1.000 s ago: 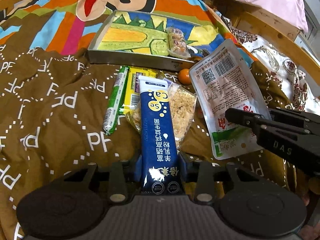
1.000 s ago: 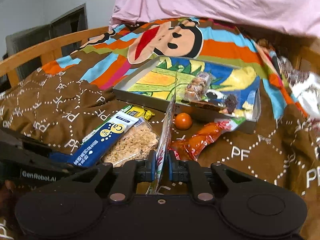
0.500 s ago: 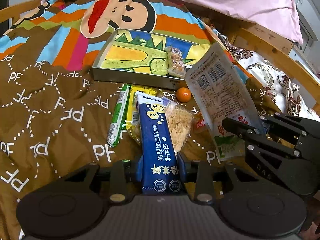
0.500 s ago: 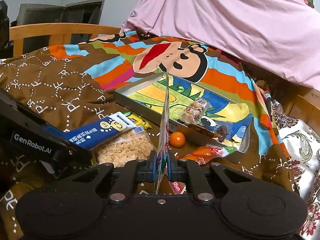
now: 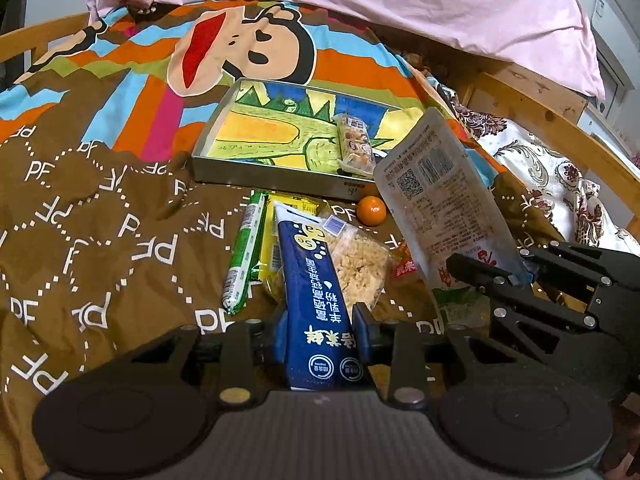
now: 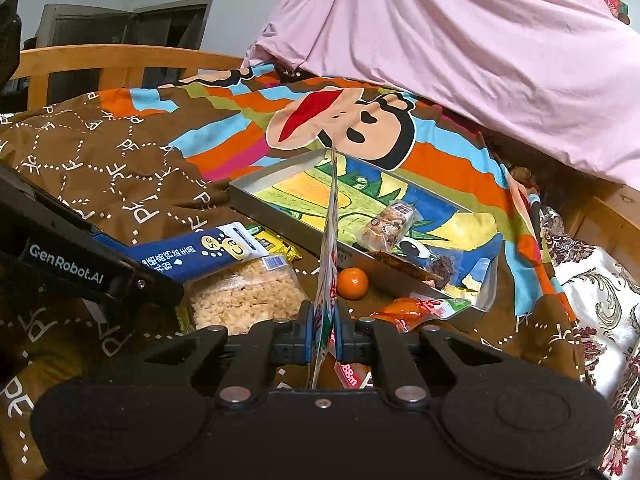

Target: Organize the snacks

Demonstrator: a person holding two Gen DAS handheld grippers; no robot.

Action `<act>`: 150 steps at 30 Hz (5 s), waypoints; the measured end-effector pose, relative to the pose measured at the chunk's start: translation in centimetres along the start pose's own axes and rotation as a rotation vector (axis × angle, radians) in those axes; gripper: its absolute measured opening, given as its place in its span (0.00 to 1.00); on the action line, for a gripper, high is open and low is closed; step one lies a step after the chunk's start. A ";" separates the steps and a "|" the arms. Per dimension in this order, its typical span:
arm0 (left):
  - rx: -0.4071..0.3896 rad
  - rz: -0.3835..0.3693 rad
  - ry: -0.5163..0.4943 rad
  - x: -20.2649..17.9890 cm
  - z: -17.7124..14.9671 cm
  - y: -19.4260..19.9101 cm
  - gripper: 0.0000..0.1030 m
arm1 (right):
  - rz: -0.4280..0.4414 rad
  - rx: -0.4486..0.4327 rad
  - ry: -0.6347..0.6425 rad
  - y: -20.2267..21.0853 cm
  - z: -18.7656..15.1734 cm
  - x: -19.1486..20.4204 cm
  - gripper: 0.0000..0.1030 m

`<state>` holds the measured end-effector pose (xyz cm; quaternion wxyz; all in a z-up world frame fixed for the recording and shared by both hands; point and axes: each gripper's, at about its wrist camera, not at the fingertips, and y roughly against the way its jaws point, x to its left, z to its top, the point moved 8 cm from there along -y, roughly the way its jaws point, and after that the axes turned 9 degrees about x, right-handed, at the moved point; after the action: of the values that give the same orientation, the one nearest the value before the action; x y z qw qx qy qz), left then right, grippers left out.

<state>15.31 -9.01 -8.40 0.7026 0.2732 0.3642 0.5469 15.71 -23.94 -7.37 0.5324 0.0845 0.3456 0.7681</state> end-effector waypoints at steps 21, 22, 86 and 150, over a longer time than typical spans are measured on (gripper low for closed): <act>-0.062 0.029 -0.006 0.6 0.4 0.6 0.28 | -0.016 -0.009 0.015 0.0 0.0 0.2 0.10; -0.066 0.032 -0.007 0.6 0.5 0.6 0.28 | -0.016 -0.009 0.016 0.0 0.0 0.2 0.10; -0.294 0.045 -0.038 -3.3 20.0 -13.2 0.05 | -0.214 -0.149 -0.353 -13.9 6.6 -16.4 0.09; -0.508 0.080 0.072 3.8 6.8 10.6 1.00 | -0.098 -0.351 -0.486 11.3 3.8 -3.9 0.99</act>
<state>15.29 -2.60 3.05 0.7129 0.0825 0.2291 0.6576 10.69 -27.90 3.39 0.6426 0.1556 0.0735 0.7467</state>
